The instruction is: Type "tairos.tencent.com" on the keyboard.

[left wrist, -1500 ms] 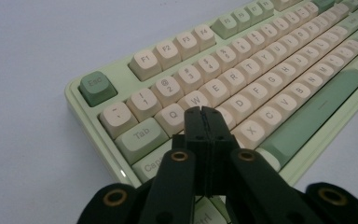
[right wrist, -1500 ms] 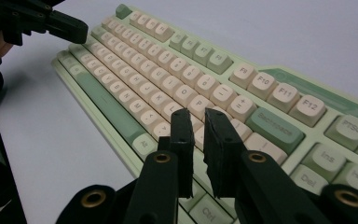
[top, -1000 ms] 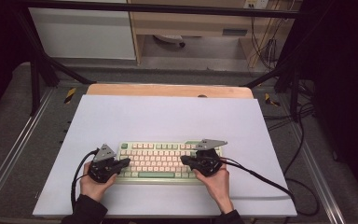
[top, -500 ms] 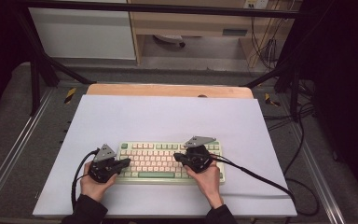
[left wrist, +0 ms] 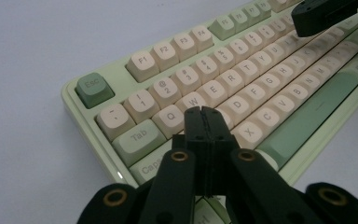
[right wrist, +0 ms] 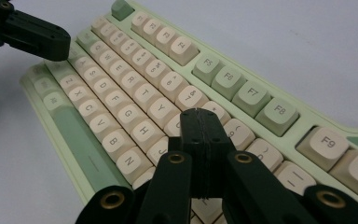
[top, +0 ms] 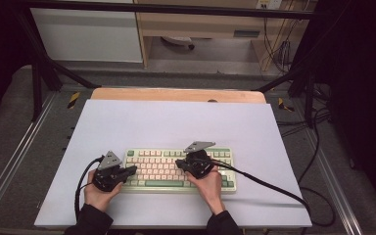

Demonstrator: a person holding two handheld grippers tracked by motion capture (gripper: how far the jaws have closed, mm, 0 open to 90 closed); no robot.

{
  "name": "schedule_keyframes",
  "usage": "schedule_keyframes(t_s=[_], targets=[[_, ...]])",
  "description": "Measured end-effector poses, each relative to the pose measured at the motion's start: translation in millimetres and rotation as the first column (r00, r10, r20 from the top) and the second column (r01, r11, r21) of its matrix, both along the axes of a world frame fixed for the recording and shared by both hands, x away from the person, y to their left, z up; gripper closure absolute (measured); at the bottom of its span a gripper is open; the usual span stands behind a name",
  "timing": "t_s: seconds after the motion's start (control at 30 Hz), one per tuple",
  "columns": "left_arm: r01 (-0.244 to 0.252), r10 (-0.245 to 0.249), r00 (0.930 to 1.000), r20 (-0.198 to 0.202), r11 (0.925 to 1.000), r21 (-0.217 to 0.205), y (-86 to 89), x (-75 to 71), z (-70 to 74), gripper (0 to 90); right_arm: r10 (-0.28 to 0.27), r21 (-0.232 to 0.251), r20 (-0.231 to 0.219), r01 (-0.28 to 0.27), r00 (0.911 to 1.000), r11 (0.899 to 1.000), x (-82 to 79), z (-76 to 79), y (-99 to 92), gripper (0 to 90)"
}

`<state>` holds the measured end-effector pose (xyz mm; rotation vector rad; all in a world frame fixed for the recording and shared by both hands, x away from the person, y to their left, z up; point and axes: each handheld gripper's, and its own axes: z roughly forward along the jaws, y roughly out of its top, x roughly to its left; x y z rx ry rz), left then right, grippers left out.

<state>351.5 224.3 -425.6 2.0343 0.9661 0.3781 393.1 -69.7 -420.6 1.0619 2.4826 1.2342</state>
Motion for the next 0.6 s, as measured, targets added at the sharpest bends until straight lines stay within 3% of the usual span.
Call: schedule_keyframes(t_s=[0.6], targets=[[-0.001,0.001,1.0000,0.001,1.0000,0.000,0.2,0.1,0.1,90.0,0.001,-0.034,-0.007,-0.002,1.0000,0.999,2.7,-8.5,3.0,90.0]])
